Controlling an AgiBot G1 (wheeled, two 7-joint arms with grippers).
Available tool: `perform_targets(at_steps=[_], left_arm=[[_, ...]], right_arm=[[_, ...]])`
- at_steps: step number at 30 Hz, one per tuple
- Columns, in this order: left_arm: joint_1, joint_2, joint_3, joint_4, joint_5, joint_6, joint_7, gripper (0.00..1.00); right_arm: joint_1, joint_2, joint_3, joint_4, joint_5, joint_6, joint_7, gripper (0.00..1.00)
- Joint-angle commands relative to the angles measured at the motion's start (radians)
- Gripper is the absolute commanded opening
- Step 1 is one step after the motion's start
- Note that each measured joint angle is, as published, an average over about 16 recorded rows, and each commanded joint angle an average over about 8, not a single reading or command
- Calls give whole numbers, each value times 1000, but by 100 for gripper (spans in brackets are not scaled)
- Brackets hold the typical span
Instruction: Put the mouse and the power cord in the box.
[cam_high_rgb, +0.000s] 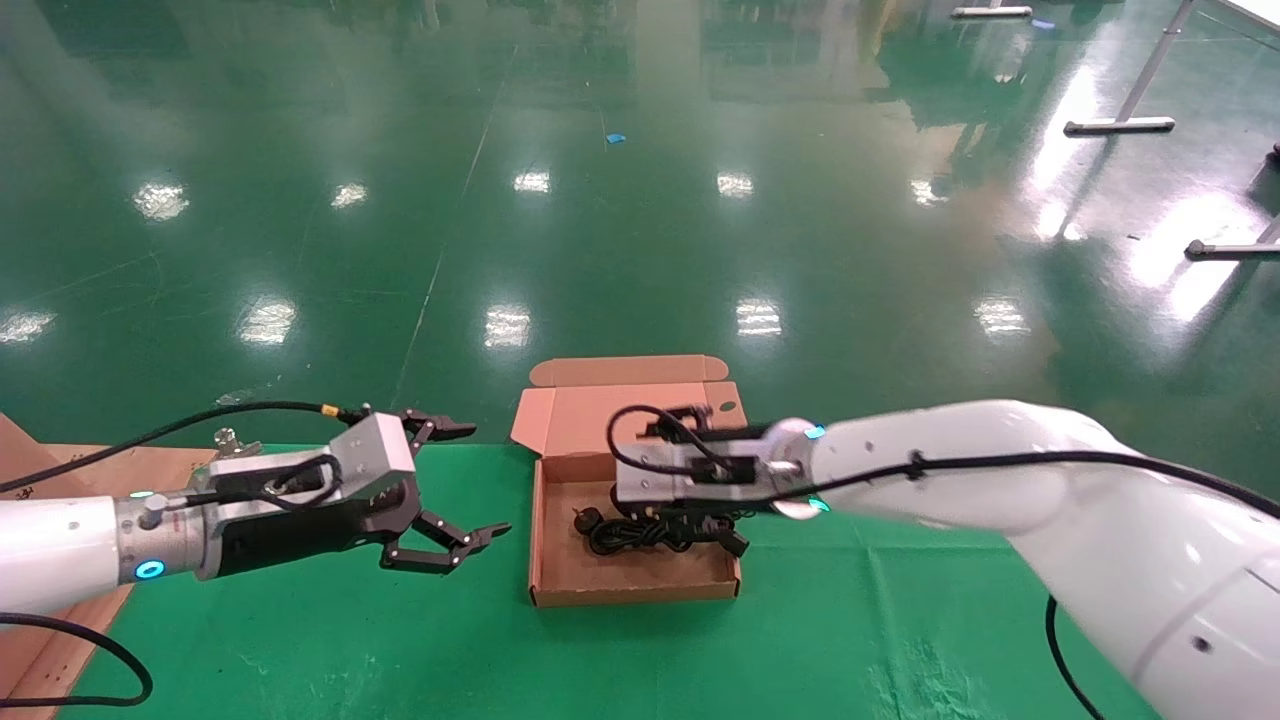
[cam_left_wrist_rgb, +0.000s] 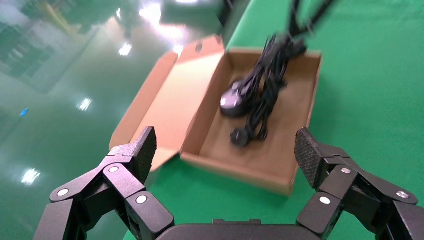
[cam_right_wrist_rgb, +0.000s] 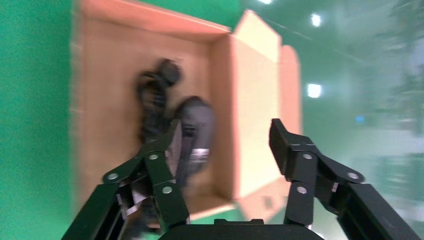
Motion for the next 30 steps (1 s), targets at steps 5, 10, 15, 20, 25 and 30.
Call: perform_targets(at_steps=[5, 10, 15, 20, 25, 30], left_arm=[[35, -29, -55, -73, -25, 45, -65, 100], [66, -54, -102, -136, -47, 85, -122, 100], [97, -79, -150, -199, -69, 124, -178, 100], [128, -104, -197, -262, -90, 163, -235, 100], [159, -130, -245, -326, -112, 203, -292, 100], [189, -155, -293, -389, -134, 242, -349, 100]], right_arm=[[-50, 66, 82, 58, 85, -77, 28, 100], [-96, 130, 155, 114, 163, -147, 53, 100], [-142, 193, 228, 170, 241, -216, 78, 100], [-188, 257, 301, 227, 319, -286, 103, 100], [-234, 321, 374, 284, 398, -356, 128, 100], [-280, 384, 448, 340, 476, -426, 153, 100]])
